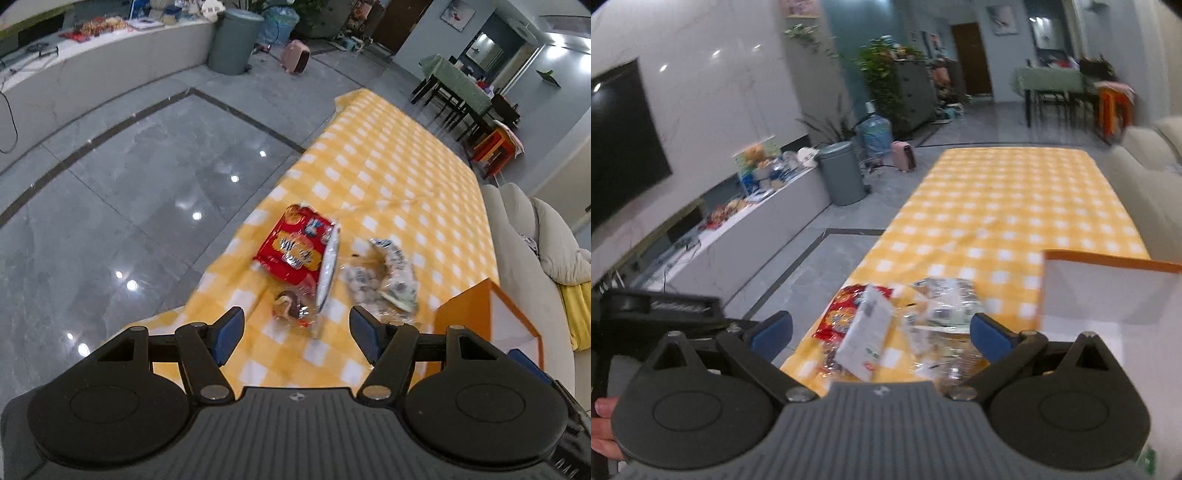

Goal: Organize snacks
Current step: 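Move both open tools out of the box toward the snacks on the table, then grasp the long white snack bag with the right tool, then grasp the clear bag with a red label with the left tool, then drop the white bag into the box with the right tool while the left tool carries its bag, then lower the red-label clear bag into the box and open the left tool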

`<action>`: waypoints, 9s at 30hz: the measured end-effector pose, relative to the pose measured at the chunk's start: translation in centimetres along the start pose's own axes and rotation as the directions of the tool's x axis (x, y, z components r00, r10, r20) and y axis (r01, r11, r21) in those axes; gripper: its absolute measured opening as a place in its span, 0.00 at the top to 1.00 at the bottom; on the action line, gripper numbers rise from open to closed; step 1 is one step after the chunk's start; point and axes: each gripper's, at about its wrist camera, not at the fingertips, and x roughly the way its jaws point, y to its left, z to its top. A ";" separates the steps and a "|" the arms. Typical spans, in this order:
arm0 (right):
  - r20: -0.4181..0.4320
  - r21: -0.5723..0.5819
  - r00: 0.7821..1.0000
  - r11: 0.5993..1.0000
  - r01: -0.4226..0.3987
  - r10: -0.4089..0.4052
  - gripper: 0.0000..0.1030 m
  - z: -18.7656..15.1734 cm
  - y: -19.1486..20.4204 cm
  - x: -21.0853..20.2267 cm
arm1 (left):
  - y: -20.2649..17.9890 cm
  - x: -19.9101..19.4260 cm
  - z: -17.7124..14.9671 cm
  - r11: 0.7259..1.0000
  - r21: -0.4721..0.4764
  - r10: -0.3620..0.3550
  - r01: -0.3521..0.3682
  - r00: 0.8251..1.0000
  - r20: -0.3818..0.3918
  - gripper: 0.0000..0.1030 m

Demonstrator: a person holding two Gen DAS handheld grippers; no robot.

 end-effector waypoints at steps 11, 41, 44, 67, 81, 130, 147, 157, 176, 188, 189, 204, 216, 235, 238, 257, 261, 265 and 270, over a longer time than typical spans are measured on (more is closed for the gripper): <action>-0.119 0.104 0.993 0.995 0.004 0.008 0.09 -0.1 0.8 7.9 | 2.8 3.7 0.9 0.997 -0.082 -0.021 0.013 0.996 -0.087 0.27; -0.499 -0.035 0.849 0.983 0.180 -0.174 0.57 3.1 5.6 23.9 | 6.0 9.2 0.3 0.958 -0.283 -0.124 0.051 0.961 -0.245 0.29; -0.495 -0.083 0.840 0.975 0.208 -0.222 0.57 2.6 6.1 24.5 | 5.7 9.2 0.2 0.962 -0.268 -0.116 0.046 0.961 -0.252 0.29; -0.476 0.052 0.862 0.973 0.223 -0.172 0.93 0.6 2.6 23.0 | 3.8 9.1 0.0 0.982 -0.185 -0.083 0.039 0.968 -0.239 0.29; -0.504 0.004 0.850 0.984 0.179 -0.153 0.93 -1.5 0.8 20.0 | 2.9 9.4 -0.3 0.992 -0.129 -0.035 0.003 0.969 -0.246 0.31; -0.367 0.163 0.930 0.982 0.100 -0.034 0.93 -5.6 -2.4 9.7 | -2.9 12.5 -2.8 0.986 0.151 0.065 -0.066 0.998 0.011 0.54; -0.257 0.190 0.966 0.980 0.057 -0.006 0.93 -2.8 -1.8 4.6 | -4.2 6.2 -1.8 0.993 0.117 -0.036 0.015 0.984 0.175 0.54; -0.148 0.250 0.989 0.967 0.043 -0.006 0.93 -0.4 -3.1 -0.4 | -6.6 1.0 -1.9 0.973 0.162 -0.198 0.163 0.954 0.226 0.54; -0.003 0.397 0.994 0.912 0.102 -0.109 0.93 2.1 -12.6 -9.5 | -15.2 -1.1 -6.4 0.841 0.414 -0.432 0.347 0.892 0.131 0.54; -0.142 0.500 0.983 0.849 0.171 -0.114 0.93 -1.0 -19.2 -5.9 | -17.7 1.7 -8.5 0.808 0.429 -0.452 0.404 0.892 0.009 0.54; -0.159 0.504 0.980 0.844 0.182 -0.117 0.93 -1.3 -19.6 -5.4 | -17.9 2.0 -8.6 0.806 0.432 -0.449 0.405 0.893 0.002 0.54; -0.285 0.578 0.955 0.780 0.242 -0.085 0.93 -4.0 -23.7 0.6 | -17.7 5.7 -7.9 0.842 0.398 -0.377 0.365 0.925 -0.053 0.54; -0.359 0.560 0.928 0.774 0.296 -0.095 0.92 -4.6 -24.4 3.9 | -17.2 6.3 -7.7 0.847 0.382 -0.372 0.369 0.926 -0.070 0.54; -0.365 0.553 0.919 0.758 0.345 -0.151 0.42 -3.8 -24.0 2.4 | -18.5 4.6 -8.1 0.858 0.418 -0.300 0.300 0.952 -0.067 0.54; -0.358 0.549 0.921 0.763 0.341 -0.155 0.34 -3.7 -23.8 2.1 | -18.6 4.2 -8.3 0.852 0.442 -0.278 0.280 0.958 -0.072 0.54; -0.235 0.500 0.948 0.810 0.306 -0.213 0.27 -0.8 -21.8 -4.4 | -20.7 0.1 -9.4 0.833 0.493 -0.239 0.250 0.967 -0.086 0.54; -0.203 0.404 0.941 0.852 0.333 -0.272 0.27 0.5 -21.5 -8.2 | -22.6 0.4 -10.9 0.815 0.494 -0.262 0.302 0.953 -0.150 0.54; -0.137 0.384 0.940 0.858 0.342 -0.313 0.27 0.6 -22.5 -12.1 | -24.8 1.6 -12.4 0.802 0.476 -0.280 0.361 0.931 -0.234 0.54; -0.126 0.434 0.956 0.852 0.294 -0.266 0.27 -2.3 -24.8 -14.0 | -27.3 4.8 -15.3 0.805 0.441 -0.243 0.397 0.898 -0.367 0.54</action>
